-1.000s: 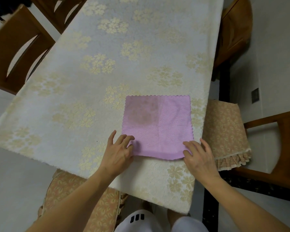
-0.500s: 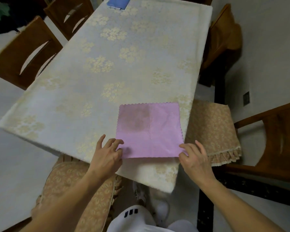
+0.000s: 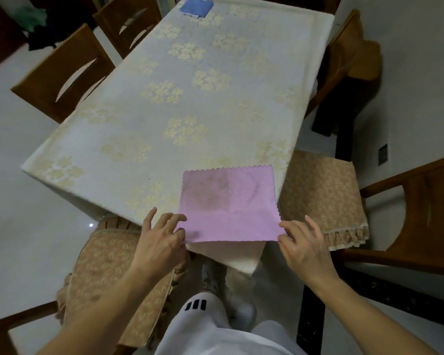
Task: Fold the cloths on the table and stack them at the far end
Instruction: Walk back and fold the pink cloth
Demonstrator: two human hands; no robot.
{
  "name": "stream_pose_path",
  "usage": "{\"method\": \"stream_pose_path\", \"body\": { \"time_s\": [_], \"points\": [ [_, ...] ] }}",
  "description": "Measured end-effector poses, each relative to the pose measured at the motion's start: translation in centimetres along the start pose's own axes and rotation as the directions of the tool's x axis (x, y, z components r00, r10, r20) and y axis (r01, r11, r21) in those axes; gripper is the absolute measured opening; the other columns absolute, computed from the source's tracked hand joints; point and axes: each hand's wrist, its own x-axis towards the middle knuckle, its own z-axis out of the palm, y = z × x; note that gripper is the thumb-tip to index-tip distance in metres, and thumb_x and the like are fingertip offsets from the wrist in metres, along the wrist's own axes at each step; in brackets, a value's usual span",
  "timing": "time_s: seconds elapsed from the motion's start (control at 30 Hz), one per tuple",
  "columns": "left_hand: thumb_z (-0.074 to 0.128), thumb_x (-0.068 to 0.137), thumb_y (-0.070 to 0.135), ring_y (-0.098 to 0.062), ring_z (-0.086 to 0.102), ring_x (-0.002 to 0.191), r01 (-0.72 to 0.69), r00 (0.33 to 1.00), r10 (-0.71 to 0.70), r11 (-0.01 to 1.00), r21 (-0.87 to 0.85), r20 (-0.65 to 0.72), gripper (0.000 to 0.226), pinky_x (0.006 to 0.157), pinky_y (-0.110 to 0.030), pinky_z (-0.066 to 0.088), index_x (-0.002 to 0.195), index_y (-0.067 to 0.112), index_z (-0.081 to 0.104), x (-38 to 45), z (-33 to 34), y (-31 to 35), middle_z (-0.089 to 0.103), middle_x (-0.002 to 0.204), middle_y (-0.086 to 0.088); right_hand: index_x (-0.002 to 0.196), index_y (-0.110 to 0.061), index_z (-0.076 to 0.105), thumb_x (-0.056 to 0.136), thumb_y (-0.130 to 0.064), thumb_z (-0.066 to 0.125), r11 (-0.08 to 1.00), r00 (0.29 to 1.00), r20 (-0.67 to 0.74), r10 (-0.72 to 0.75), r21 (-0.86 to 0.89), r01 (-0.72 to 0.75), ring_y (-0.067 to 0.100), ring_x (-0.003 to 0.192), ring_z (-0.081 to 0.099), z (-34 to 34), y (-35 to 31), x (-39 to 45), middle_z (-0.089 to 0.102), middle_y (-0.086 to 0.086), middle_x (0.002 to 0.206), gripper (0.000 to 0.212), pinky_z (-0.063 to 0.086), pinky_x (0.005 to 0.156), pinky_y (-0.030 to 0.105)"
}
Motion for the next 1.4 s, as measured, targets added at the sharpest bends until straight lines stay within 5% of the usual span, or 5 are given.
{"method": "stream_pose_path", "body": {
  "time_s": [0.43,0.63,0.9,1.23,1.4],
  "points": [
    [0.082,0.072,0.015,-0.029,0.063,0.11,0.061,0.981,-0.067,0.997,-0.041,-0.181,0.005,0.108,-0.061,0.035,0.07,0.014,0.078,9.9,-0.1,-4.1,0.069,0.116,-0.005,0.08,-0.007,0.069,0.067,0.001,0.084,0.992,0.992,0.037,0.118,-0.048,-0.116,0.03,0.104,0.062,2.2,3.4,9.7,0.066,0.013,0.114,0.021,0.036,0.109,0.059],
    [0.08,0.071,0.013,-0.027,0.064,0.106,0.068,0.991,-0.076,0.994,-0.081,-0.106,0.006,0.107,-0.061,0.035,0.067,0.016,0.077,16.1,1.8,-6.6,0.07,0.11,-0.002,0.08,-0.008,0.07,0.06,0.0,0.087,0.979,0.96,0.201,0.195,-0.105,-0.176,0.033,0.107,0.062,5.0,5.1,14.8,0.065,0.015,0.12,0.027,0.037,0.108,0.059],
    [0.066,0.083,0.018,-0.025,0.057,0.114,0.109,0.985,-0.09,0.985,-0.134,0.145,0.014,0.112,-0.057,0.024,0.084,0.025,0.079,20.4,4.6,-8.5,0.065,0.12,0.0,0.076,-0.011,0.071,0.071,-0.005,0.082,0.973,0.955,0.205,0.214,-0.135,-0.189,0.03,0.099,0.064,9.9,6.5,18.6,0.067,0.01,0.113,0.014,0.029,0.105,0.048],
    [0.053,0.096,0.028,-0.022,0.046,0.133,0.086,0.969,-0.073,0.995,-0.043,0.235,0.024,0.119,-0.056,0.013,0.109,0.02,0.072,22.4,4.9,-9.2,0.054,0.141,0.0,0.082,-0.013,0.073,0.076,-0.005,0.081,0.951,0.897,0.325,0.298,-0.185,-0.248,0.026,0.106,0.06,11.9,6.8,19.7,0.064,0.007,0.118,0.012,0.027,0.111,0.051],
    [0.057,0.092,0.025,-0.025,0.053,0.126,0.086,0.978,-0.073,0.995,-0.055,0.196,0.022,0.117,-0.058,0.018,0.105,0.016,0.073,22.5,5.7,-9.5,0.06,0.133,-0.003,0.079,-0.013,0.073,0.074,-0.007,0.083,0.943,0.887,0.338,0.314,-0.221,-0.249,0.027,0.103,0.062,12.3,6.7,20.1,0.066,0.008,0.115,0.013,0.021,0.11,0.046]
  ]
}}
